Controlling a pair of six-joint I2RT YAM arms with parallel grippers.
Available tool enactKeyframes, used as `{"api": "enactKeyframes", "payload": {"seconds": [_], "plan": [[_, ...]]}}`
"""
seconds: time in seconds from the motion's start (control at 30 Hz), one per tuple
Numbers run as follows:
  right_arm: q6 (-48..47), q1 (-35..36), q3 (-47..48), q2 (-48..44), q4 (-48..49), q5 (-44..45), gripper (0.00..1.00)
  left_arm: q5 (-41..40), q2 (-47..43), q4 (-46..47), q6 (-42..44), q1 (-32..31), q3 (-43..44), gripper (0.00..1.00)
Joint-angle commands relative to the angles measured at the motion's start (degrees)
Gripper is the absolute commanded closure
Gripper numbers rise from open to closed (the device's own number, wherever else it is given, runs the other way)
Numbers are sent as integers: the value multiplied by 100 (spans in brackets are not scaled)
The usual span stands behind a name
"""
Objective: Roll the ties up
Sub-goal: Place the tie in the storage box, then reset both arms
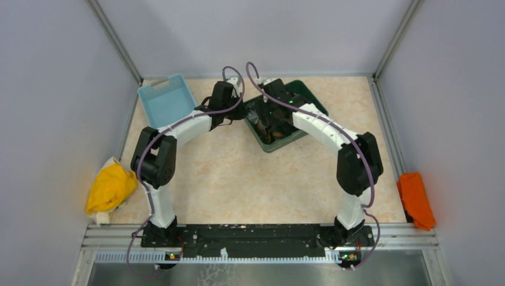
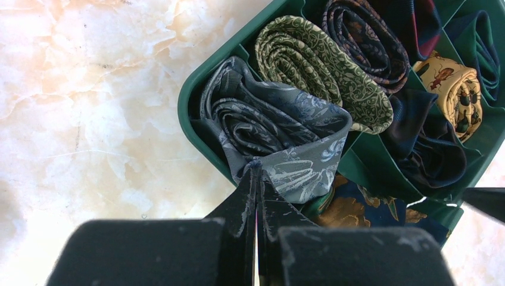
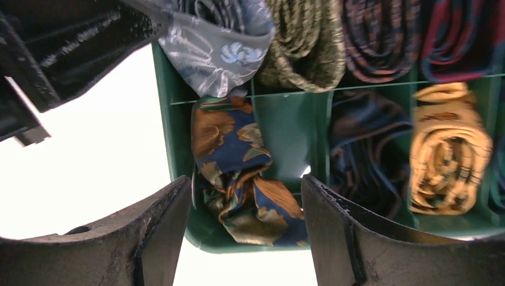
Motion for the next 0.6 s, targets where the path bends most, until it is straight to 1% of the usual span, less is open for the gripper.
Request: {"api": "enactKeyframes", "payload": {"seconds": [0.0, 0.07, 0.17, 0.33, 0.4, 0.57], "plan": [[206, -63, -186, -919, 593, 635, 32, 30, -332, -130, 72, 44, -151, 100], [205, -89, -268, -1122, 761, 820, 32, 12, -444, -169, 65, 47, -175, 100], [168, -115, -395, -1358, 1002, 1349, 28, -15, -676, -128, 10, 44, -301, 100], [242, -177, -730, -1775, 1364, 2150, 27, 5, -1186, -80, -98, 37, -521, 100], [267, -210, -925, -1978, 1521, 2319, 27, 28, -1409, -7, -75, 37, -611, 100], [281, -326, -1239, -2348, 1754, 2368, 27, -76, -1814, -30, -52, 38, -723, 100]]}}
